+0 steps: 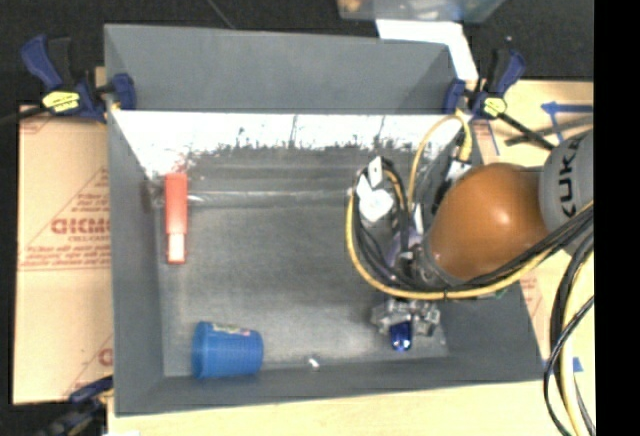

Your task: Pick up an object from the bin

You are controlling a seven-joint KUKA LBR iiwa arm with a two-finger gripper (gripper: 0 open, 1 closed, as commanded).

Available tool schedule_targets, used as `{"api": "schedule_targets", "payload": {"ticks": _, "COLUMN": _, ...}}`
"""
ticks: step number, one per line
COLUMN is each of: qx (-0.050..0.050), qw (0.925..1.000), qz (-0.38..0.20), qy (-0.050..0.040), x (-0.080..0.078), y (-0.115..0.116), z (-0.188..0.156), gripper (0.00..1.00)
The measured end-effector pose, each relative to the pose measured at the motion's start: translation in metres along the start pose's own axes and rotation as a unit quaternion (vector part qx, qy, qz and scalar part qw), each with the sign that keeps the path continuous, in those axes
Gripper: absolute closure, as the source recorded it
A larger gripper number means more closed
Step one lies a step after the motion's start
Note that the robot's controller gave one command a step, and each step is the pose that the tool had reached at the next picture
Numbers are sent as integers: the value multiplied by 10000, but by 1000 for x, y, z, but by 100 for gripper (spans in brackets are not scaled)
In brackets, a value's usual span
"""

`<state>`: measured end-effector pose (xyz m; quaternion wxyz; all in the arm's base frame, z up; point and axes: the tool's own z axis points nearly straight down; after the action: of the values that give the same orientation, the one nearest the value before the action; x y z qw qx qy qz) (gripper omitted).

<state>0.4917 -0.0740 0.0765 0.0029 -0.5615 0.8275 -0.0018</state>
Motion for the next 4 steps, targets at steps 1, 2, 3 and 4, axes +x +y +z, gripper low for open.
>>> {"api": "schedule_targets", "payload": {"ticks": 1, "qx": -5, "qw": 10000, "qz": 10, "qy": -2, "x": 0, "y": 0, "z": -22, "gripper": 100}}
{"api": "schedule_targets", "payload": {"ticks": 2, "qx": 8, "qw": 10000, "qz": 24, "qy": -9, "x": 0, "y": 0, "z": -31, "gripper": 100}}
{"api": "schedule_targets", "payload": {"ticks": 3, "qx": -31, "qw": 10000, "qz": 24, "qy": -4, "x": 0, "y": 1, "z": -44, "gripper": 100}}
{"api": "schedule_targets", "payload": {"ticks": 4, "qx": -16, "qw": 10000, "qz": 32, "qy": -9, "x": 0, "y": 0, "z": -76, "gripper": 100}}
